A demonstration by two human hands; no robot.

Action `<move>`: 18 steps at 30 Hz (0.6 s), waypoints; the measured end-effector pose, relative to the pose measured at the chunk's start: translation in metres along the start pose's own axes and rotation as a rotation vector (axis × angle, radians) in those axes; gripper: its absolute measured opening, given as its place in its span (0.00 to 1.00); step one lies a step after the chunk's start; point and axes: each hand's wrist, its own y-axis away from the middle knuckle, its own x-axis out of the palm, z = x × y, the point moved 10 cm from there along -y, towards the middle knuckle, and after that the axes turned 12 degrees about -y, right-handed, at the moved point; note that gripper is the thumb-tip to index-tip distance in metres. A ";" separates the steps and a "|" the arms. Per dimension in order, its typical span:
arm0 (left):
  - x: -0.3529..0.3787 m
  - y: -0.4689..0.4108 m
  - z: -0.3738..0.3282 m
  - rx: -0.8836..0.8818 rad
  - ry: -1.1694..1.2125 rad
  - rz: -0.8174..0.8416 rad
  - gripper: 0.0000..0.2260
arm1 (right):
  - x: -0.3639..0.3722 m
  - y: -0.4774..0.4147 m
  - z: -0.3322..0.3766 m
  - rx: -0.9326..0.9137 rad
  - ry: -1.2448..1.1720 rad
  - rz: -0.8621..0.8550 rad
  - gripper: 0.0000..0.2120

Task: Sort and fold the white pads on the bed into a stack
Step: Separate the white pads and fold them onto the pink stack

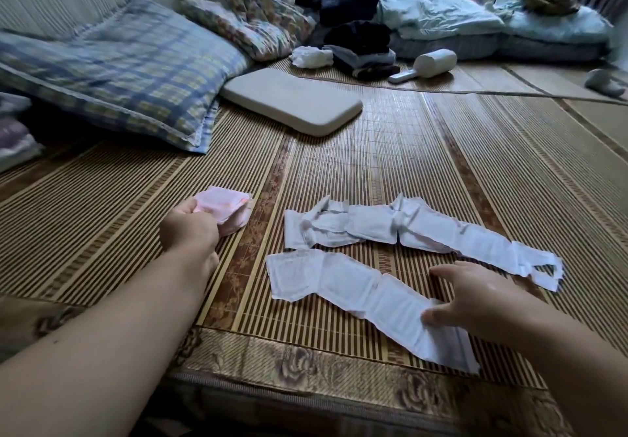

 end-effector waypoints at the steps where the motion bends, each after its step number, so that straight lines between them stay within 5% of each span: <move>1: 0.000 0.002 -0.002 0.019 -0.054 0.009 0.20 | 0.000 0.000 0.000 -0.003 -0.001 0.000 0.41; 8: 0.008 0.008 -0.030 0.202 -0.320 0.231 0.22 | -0.001 -0.003 0.000 -0.044 0.016 0.004 0.41; 13: 0.029 0.064 -0.063 0.695 -0.800 0.180 0.20 | -0.004 0.000 -0.001 -0.071 0.007 -0.026 0.37; 16: 0.077 0.126 -0.058 1.028 -0.998 0.421 0.19 | -0.007 0.004 0.006 -0.113 -0.022 -0.059 0.34; 18: 0.100 0.149 -0.039 1.091 -1.153 0.556 0.20 | -0.004 0.006 0.010 -0.120 0.007 -0.042 0.34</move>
